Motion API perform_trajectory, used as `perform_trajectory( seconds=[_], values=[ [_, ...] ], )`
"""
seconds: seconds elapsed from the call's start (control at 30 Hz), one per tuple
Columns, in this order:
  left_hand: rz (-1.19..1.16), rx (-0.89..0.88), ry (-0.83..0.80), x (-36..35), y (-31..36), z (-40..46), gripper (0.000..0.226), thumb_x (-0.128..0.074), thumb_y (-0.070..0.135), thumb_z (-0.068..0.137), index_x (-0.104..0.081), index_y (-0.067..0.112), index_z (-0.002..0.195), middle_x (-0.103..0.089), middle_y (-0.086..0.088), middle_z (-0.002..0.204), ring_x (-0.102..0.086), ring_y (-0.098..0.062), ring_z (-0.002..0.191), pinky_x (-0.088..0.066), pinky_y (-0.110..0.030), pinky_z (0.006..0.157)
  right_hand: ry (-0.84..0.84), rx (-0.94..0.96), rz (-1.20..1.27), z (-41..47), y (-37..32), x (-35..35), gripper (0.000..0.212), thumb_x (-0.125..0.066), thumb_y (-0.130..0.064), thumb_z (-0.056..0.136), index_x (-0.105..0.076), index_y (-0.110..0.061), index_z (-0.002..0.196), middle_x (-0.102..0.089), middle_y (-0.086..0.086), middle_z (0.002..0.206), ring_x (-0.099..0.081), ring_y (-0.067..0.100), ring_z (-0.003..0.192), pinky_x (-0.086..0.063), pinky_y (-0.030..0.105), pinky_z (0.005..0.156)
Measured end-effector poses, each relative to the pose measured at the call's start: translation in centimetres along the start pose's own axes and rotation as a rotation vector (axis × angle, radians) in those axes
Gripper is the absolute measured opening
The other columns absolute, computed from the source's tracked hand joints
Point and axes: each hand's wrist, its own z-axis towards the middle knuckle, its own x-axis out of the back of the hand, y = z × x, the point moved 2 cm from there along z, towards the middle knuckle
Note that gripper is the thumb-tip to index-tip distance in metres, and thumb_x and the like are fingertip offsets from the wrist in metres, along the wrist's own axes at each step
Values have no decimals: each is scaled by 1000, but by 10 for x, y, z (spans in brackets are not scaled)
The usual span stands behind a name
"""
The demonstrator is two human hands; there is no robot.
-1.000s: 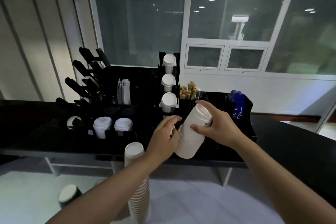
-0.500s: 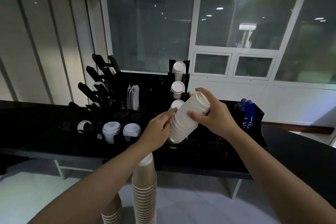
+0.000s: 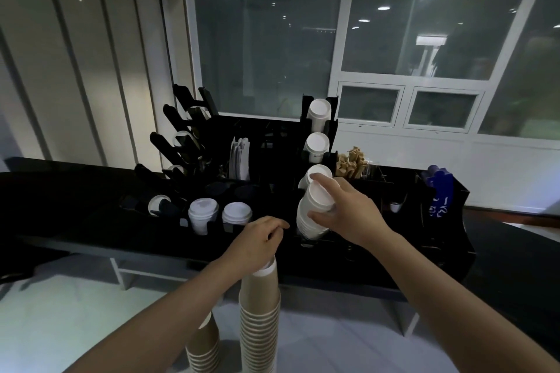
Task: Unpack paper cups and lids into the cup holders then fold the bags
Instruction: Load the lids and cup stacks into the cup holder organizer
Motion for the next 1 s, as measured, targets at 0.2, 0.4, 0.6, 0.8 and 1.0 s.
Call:
perform_trajectory(
  seconds=[0.2, 0.4, 0.6, 0.8, 1.0],
  values=[
    [-18, 45, -49, -3, -6, -6, 32, -45, 29, 105, -66, 24, 129, -62, 14, 127, -57, 2, 114, -44, -15, 99, -3, -38, -69, 9, 3, -11, 80, -66, -64, 80, -17, -59, 144, -48, -13, 132, -62, 22, 98, -51, 35, 69],
    [-12, 5, -86, -3, 0, -9, 33, -44, 35, 105, -65, 27, 129, -61, 17, 124, -55, 3, 115, -43, -16, 100, -25, -6, -84, -11, 8, -46, 77, -66, -53, 86, -23, -48, 149, -44, -3, 145, -50, 22, 126, -52, 40, 85],
    [-37, 36, -111, -4, -2, -11, 32, -43, 36, 103, -68, 30, 123, -63, 17, 121, -57, 2, 112, -47, -24, 101, 59, -29, -287, -29, 14, -76, 83, -61, -55, 94, -15, -37, 161, -49, 7, 142, -45, 30, 129, -47, 45, 96],
    [-189, 90, -55, -3, -4, -18, 26, -48, 27, 103, -73, 27, 112, -68, 20, 102, -60, 11, 89, -46, -15, 80, 82, -155, -332, -38, 2, -70, 81, -59, -57, 93, -16, -38, 160, -40, 13, 151, -39, 35, 136, -41, 49, 104],
    [-317, 118, -12, 3, -13, -41, 35, -41, 29, 108, -55, 28, 139, -63, 15, 126, -55, 5, 117, -42, -14, 97, 275, 4, 51, -78, -46, -83, 51, -64, -42, 94, -57, -16, 137, -57, 0, 134, -56, 20, 122, -47, 43, 98]
  ],
)
